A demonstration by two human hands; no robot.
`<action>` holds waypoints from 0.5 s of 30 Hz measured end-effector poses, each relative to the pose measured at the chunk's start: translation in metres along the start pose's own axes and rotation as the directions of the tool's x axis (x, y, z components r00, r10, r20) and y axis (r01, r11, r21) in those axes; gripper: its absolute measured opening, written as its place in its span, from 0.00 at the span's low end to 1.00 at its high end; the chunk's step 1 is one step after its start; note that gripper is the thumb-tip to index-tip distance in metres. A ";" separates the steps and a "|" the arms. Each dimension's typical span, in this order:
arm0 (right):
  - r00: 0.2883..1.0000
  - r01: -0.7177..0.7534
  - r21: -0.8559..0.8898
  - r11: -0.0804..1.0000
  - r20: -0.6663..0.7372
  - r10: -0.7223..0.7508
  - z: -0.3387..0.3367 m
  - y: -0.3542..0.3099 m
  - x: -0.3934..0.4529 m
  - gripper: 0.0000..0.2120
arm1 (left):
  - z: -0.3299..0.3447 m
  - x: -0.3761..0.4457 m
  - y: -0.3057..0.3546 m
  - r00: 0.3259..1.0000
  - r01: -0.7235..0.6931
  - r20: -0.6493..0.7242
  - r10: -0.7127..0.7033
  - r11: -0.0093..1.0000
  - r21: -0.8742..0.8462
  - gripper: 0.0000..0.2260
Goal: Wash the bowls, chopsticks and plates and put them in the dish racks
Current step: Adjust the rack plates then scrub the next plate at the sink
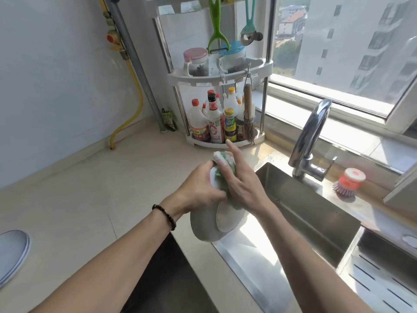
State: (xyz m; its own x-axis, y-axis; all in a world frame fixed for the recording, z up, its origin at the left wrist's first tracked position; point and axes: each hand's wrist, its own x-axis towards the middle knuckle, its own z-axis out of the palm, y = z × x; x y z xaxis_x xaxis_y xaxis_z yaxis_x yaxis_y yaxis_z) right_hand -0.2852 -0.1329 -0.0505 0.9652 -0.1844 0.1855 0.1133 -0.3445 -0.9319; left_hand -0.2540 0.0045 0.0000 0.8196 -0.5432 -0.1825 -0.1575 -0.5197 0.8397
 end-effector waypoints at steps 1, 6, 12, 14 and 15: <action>0.999 0.018 0.005 1.000 -0.043 -0.017 0.001 0.002 -0.005 0.20 | -0.001 -0.001 -0.001 1.000 -0.004 -0.021 0.004 1.000 -0.005 0.23; 0.978 -0.165 0.222 0.961 -0.090 0.189 -0.006 0.011 0.006 0.13 | 0.000 -0.005 0.004 0.990 -0.010 -0.143 0.006 1.000 -0.028 0.22; 0.982 -0.126 0.319 0.939 -0.093 0.163 0.000 0.013 0.003 0.22 | 0.002 -0.007 0.012 0.981 -0.071 -0.166 0.103 0.979 0.189 0.21; 0.973 -0.161 0.303 0.939 -0.109 0.202 -0.003 0.015 0.002 0.25 | 0.002 -0.007 0.009 0.970 -0.041 -0.238 0.052 0.998 0.048 0.21; 0.987 -0.113 0.237 0.965 -0.086 0.136 0.000 0.011 -0.001 0.26 | 0.001 -0.006 0.006 0.960 -0.025 -0.280 0.006 0.998 -0.063 0.21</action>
State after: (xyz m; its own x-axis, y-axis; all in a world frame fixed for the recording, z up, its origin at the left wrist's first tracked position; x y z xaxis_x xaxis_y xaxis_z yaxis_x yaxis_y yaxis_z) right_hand -0.2851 -0.1367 -0.0611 0.9479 -0.3078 0.0826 0.0565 -0.0930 -0.9941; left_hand -0.2600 0.0040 0.0056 0.9401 -0.3399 -0.0271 -0.1423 -0.4635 0.8746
